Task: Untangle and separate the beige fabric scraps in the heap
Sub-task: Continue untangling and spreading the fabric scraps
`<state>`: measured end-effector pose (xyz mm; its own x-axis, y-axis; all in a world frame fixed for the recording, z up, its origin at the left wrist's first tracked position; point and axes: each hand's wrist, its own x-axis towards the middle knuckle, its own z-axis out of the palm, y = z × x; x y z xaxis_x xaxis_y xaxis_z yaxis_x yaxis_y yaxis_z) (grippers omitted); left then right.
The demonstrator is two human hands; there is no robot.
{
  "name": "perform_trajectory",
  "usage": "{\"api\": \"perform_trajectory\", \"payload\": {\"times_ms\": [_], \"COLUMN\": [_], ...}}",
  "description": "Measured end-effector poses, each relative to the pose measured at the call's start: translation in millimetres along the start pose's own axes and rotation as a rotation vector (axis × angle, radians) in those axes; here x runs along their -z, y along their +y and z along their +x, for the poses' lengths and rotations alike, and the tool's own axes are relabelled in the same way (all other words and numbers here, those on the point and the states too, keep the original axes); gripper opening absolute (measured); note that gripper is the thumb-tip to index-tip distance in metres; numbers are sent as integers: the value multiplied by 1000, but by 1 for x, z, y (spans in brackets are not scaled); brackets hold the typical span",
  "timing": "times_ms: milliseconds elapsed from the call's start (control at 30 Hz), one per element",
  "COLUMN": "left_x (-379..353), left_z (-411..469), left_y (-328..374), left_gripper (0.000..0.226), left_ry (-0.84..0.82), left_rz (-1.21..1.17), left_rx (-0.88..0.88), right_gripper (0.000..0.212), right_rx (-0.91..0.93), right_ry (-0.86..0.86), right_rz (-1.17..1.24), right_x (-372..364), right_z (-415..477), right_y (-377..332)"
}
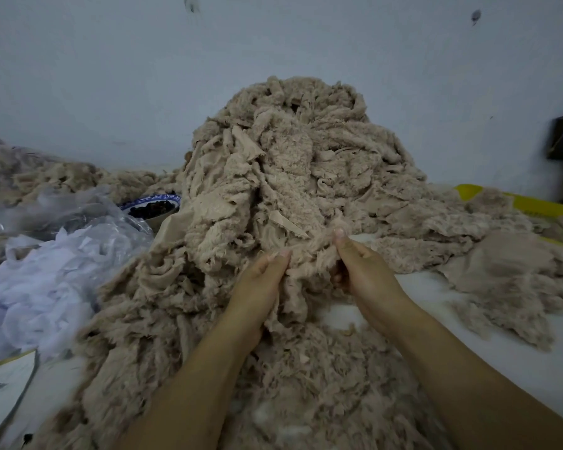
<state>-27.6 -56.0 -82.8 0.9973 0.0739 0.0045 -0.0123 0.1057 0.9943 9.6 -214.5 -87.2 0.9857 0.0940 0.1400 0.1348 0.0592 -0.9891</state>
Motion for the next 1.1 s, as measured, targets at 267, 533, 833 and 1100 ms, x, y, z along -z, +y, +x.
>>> {"api": "perform_trajectory", "payload": {"times_ms": [267, 533, 833, 1100], "left_x": [-2, 11, 6, -9], "left_z": [-1, 8, 2, -5], "left_y": [-6, 1, 3, -5], "left_gripper": [18, 23, 34, 32], "left_ry": [-100, 90, 49, 33], "left_rz": [153, -407, -399, 8], "left_rx": [-224, 81, 89, -98], "right_gripper": [48, 47, 14, 45], "right_rx": [87, 139, 28, -74], "right_ry": [-153, -85, -299, -540], "right_rz": [-50, -129, -57, -325], "right_x": [-4, 3, -3, -17], "right_z": [-8, -5, -10, -26], "right_y": [0, -1, 1, 5]}}
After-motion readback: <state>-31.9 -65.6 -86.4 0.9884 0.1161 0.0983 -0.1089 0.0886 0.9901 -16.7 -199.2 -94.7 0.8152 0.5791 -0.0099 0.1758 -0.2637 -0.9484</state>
